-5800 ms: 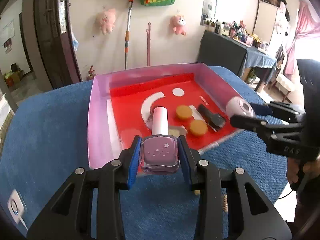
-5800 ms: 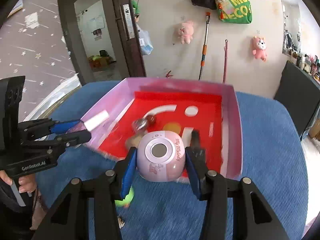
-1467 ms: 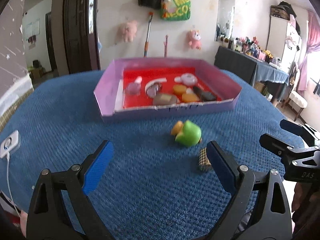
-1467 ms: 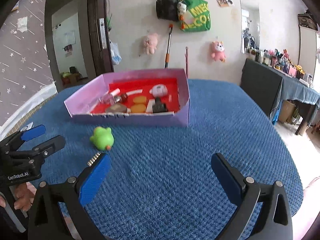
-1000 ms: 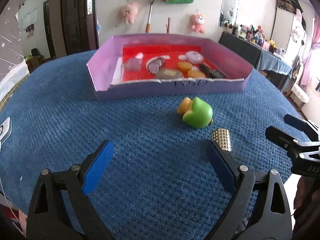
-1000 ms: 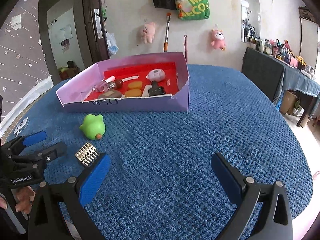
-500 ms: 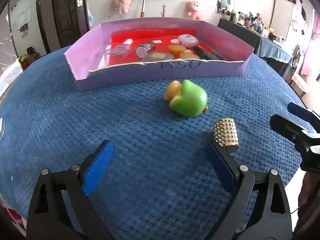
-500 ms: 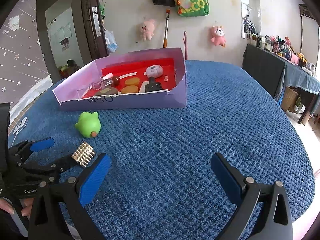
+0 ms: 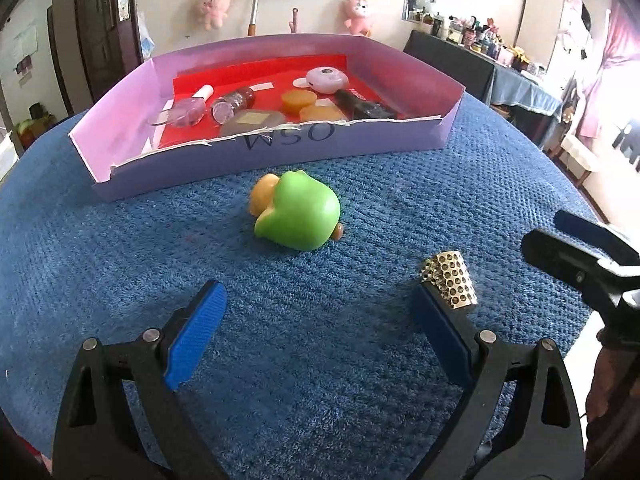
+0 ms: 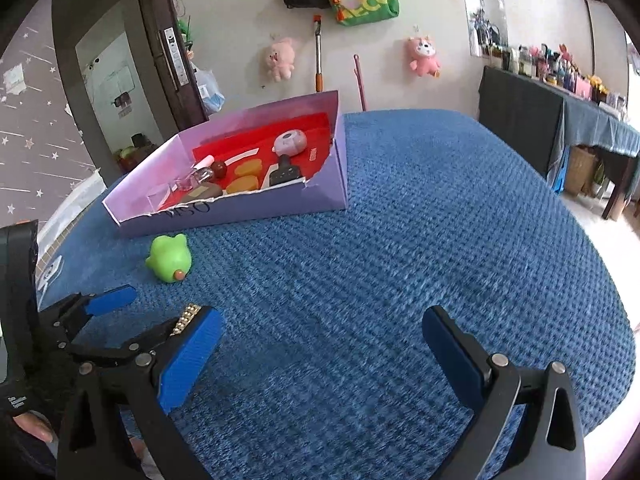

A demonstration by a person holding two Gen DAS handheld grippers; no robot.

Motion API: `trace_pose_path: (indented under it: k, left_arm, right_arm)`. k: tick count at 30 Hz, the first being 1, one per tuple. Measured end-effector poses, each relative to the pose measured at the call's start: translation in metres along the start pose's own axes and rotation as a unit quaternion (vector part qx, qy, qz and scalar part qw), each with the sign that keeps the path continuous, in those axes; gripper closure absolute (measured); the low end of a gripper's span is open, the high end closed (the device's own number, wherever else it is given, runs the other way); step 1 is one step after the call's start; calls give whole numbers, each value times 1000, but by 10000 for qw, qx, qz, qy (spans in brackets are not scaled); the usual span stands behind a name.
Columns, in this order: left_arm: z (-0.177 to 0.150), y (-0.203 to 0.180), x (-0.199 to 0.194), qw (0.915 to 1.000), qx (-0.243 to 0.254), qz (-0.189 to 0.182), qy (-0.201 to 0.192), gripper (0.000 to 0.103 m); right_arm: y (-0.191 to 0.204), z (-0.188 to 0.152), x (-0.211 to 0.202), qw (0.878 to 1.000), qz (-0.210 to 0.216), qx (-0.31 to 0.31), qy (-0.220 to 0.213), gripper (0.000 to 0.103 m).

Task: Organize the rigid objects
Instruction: 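Grasp the gold studded cylinder with the right gripper, then lift the gold studded cylinder with right while left moves toward the green duck toy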

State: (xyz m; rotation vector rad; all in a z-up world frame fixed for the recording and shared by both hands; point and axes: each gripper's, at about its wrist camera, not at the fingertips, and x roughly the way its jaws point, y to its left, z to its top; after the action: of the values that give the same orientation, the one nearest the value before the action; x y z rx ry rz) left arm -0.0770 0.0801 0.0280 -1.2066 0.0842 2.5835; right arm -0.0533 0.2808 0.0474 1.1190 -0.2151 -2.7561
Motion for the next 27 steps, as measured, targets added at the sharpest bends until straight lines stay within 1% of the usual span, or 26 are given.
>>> trace_pose_path:
  k: [3,7,10,12,14,16,22,27]
  left_arm:
    - [0,8,-2,10000,-8,75,-16,8]
    - [-1,29,-7,9996,-176,209,-56,8]
    - [-2,48,-11,9988,-302,366,-79,8]
    - [-2,58,-12,9982,-369,458,-81,8]
    - [-1,67,-12,9977,-415,526,-77,8]
    - [1,73,-13,9974,-436,572,-81,8]
    - [10,73,-9,9978,-351,553,-114,8]
    - [22,63,-1,9988,-254,412,-107,8]
  right_arm:
    - [8,-3,2,9998,195,24,53,0]
    - [29,-6,12,9987,475,-19,201,0]
    - [46,-8,20,9978,578,-137,290,0]
    - [59,-9,27,9974,571,-257,347,0]
    - [71,-11,33,9974,452,-403,383,0]
    - [80,-13,37,9975,196,-573,354,0]
    - [85,-20,41,9930,-521,-1023,264,0]
    - [70,-17,36,9927,-707,-955,200,0]
